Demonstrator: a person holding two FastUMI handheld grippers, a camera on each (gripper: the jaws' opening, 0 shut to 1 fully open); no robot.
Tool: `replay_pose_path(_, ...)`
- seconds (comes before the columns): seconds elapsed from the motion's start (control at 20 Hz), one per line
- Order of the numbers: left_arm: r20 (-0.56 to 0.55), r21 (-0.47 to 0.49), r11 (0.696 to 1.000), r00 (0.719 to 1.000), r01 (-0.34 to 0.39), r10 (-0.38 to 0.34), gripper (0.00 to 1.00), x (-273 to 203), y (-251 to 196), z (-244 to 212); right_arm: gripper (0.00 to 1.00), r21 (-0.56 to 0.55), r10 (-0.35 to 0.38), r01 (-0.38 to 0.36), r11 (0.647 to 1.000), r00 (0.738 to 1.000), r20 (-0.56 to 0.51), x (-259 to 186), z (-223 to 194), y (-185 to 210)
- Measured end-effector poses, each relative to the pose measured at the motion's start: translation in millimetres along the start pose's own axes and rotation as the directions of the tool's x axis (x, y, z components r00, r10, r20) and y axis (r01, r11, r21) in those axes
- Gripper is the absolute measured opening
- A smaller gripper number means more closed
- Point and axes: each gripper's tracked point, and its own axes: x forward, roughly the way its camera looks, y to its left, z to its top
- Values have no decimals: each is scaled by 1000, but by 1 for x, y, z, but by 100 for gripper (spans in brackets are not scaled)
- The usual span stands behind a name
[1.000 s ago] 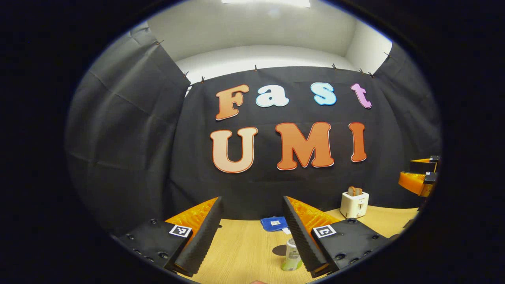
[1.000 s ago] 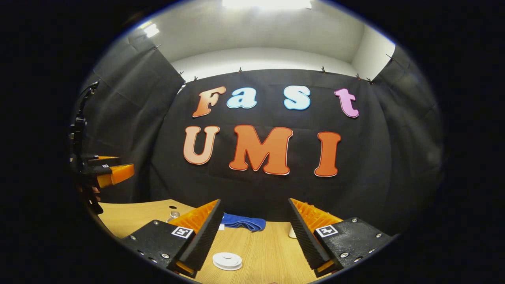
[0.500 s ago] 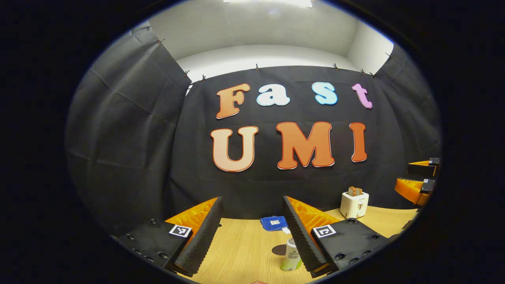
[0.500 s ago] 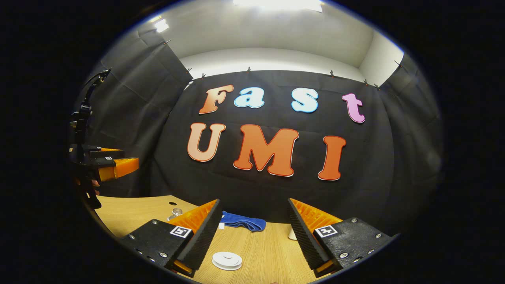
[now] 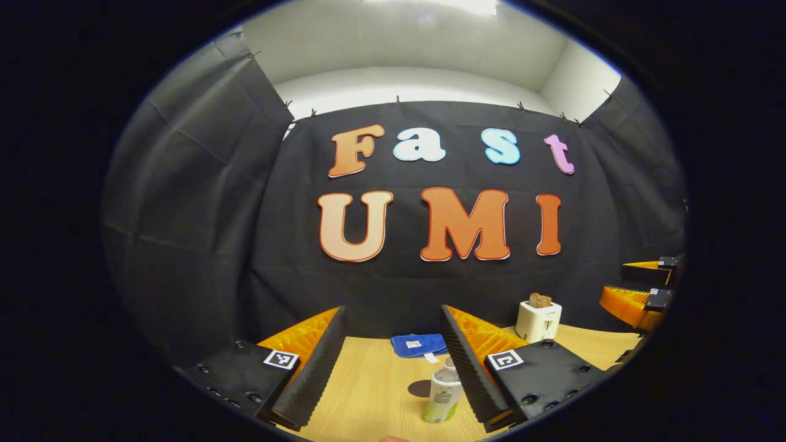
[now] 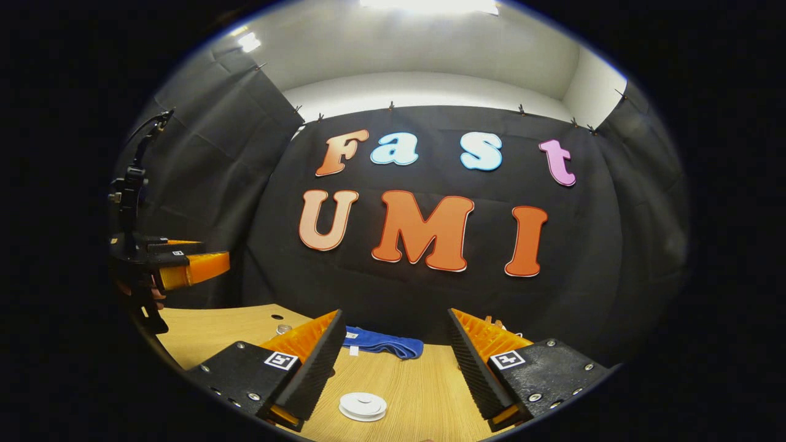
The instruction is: Open the teacup lid with one hand, grasp the water bottle and pour water into the teacup with the other hand; after pouring, place the water bottle on the coaster and then close the teacup lid.
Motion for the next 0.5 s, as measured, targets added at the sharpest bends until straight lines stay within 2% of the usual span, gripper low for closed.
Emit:
replay_pose_path(0.15,-5,-58,997,999,44,-44,96,3,-15,-9,98,0,23,-23,1000,1000,-18,2,-10,6)
replay_pose_path(0.5,-26,-80,992,995,97,-100,96,8,-40,-44,96,0,62,-63,998,994,-87,13,-49,25)
